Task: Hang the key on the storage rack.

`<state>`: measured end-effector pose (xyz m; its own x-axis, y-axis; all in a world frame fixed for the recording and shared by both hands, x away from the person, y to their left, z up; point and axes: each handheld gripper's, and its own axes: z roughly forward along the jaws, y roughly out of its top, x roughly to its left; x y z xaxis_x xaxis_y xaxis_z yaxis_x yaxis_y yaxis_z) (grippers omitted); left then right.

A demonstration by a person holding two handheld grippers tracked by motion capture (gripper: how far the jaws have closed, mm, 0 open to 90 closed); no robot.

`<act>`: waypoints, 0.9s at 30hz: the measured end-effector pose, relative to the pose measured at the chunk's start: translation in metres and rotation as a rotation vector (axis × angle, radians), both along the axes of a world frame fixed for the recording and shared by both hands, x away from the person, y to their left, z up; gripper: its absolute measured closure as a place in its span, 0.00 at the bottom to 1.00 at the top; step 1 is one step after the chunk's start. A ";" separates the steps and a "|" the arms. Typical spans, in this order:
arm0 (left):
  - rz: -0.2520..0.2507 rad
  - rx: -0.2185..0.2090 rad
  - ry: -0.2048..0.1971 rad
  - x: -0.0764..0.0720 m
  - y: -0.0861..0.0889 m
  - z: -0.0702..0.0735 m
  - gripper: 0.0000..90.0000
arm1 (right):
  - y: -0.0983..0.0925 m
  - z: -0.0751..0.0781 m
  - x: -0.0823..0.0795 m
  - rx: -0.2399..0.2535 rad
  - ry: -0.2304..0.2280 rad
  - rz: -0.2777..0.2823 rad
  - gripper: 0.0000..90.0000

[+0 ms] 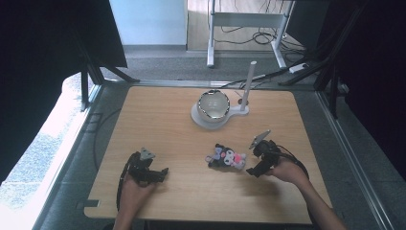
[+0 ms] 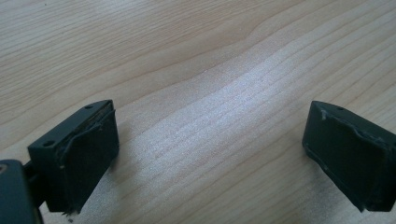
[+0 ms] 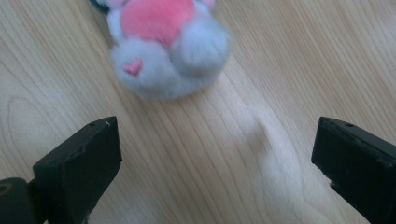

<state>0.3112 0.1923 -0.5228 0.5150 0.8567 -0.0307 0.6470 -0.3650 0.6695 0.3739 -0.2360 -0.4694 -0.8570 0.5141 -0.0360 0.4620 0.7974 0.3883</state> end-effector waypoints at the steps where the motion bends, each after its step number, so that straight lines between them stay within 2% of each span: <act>1: 0.000 0.000 0.000 0.000 0.000 0.000 0.04 | 0.003 0.000 0.002 -0.006 0.003 0.011 0.02; 2: 0.000 0.000 0.000 0.000 0.000 0.000 0.04 | 0.009 0.001 0.004 -0.017 0.014 0.032 0.02; 8: 0.000 0.000 0.000 0.000 0.000 0.000 0.04 | 0.027 0.002 0.011 -0.046 0.039 0.068 0.03; 13: 0.000 0.000 0.000 0.000 0.000 0.000 0.04 | 0.046 0.002 0.017 -0.089 0.064 0.110 0.06; 17: 0.000 0.000 0.000 0.000 0.000 0.000 0.04 | 0.060 0.000 0.023 -0.123 0.089 0.140 0.11; 18: 0.000 0.000 0.000 0.000 0.000 0.000 0.04 | 0.067 -0.002 0.025 -0.144 0.103 0.154 0.15; 20: 0.000 0.000 0.000 0.000 0.000 0.000 0.04 | 0.071 -0.003 0.026 -0.156 0.112 0.157 0.15; 21: 0.000 0.000 0.000 0.000 0.000 0.000 0.04 | 0.077 -0.005 0.029 -0.181 0.122 0.168 0.17; 27: 0.000 0.000 0.000 0.000 0.000 0.000 0.04 | 0.089 -0.011 0.031 -0.217 0.140 0.190 0.30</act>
<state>0.3112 0.1923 -0.5228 0.5150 0.8567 -0.0310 0.6471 -0.3648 0.6695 0.4053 -0.1474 -0.4803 -0.9413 0.3376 -0.0025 0.3338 0.9318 0.1427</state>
